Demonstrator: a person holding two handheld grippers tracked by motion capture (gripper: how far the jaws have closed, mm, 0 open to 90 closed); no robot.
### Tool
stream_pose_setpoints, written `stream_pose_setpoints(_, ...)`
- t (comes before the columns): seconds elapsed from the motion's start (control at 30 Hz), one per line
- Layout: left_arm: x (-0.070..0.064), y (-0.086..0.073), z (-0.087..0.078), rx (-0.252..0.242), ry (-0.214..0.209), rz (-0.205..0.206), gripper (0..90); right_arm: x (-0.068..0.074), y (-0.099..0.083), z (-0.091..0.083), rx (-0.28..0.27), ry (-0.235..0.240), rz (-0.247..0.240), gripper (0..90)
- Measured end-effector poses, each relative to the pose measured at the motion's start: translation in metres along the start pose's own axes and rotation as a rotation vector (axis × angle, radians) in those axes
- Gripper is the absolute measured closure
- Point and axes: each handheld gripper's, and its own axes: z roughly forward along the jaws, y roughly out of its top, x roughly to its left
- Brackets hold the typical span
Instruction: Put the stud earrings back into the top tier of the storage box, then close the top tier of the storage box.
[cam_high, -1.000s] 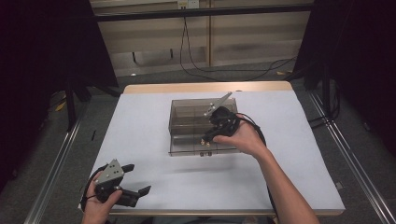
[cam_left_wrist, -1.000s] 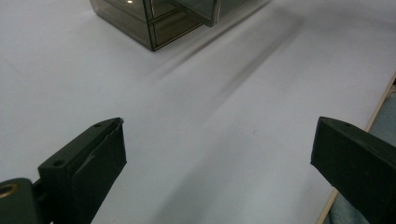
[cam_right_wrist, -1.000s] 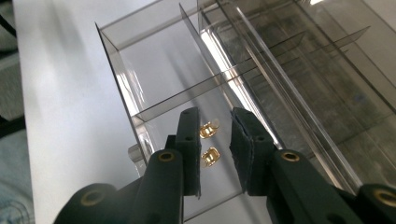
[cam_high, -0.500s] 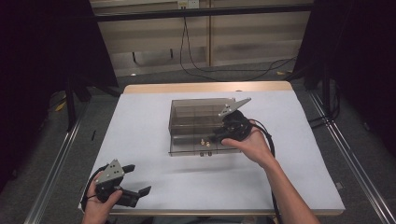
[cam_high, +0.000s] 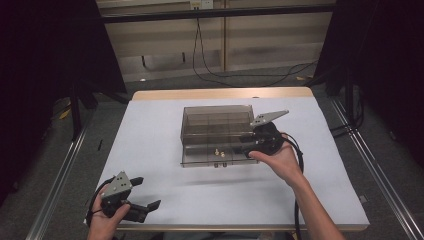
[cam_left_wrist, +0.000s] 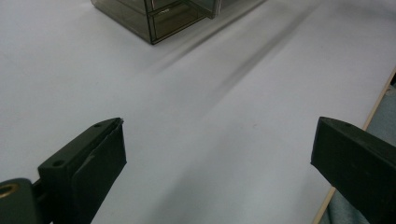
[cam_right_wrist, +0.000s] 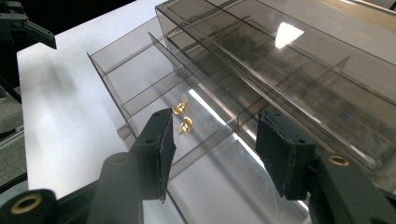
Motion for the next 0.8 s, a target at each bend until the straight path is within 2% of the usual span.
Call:
stream_pose_setpoints(0.23,-0.002,0.001,0.002,0.005,0.002,0.003,3.4,-0.002,-0.011,-0.018,-0.019,-0.032,0.016,46.1)
stream_pose_setpoints(0.33,-0.002,0.001,0.001,0.000,0.001,-0.003,3.4,-0.002,-0.015,-0.025,-0.025,-0.058,0.016,41.4)
stream_pose_setpoints(0.6,0.001,0.001,0.002,-0.004,-0.004,-0.013,3.5,-0.003,-0.032,-0.042,-0.026,-0.093,0.036,38.3)
stream_pose_setpoints(0.77,-0.002,0.002,0.003,-0.009,-0.018,-0.017,3.4,0.000,-0.044,-0.051,-0.020,-0.100,0.049,36.8)
stream_pose_setpoints(0.8,-0.003,0.003,0.003,0.000,-0.013,-0.006,3.4,0.000,-0.047,-0.052,-0.025,-0.093,0.057,36.4)
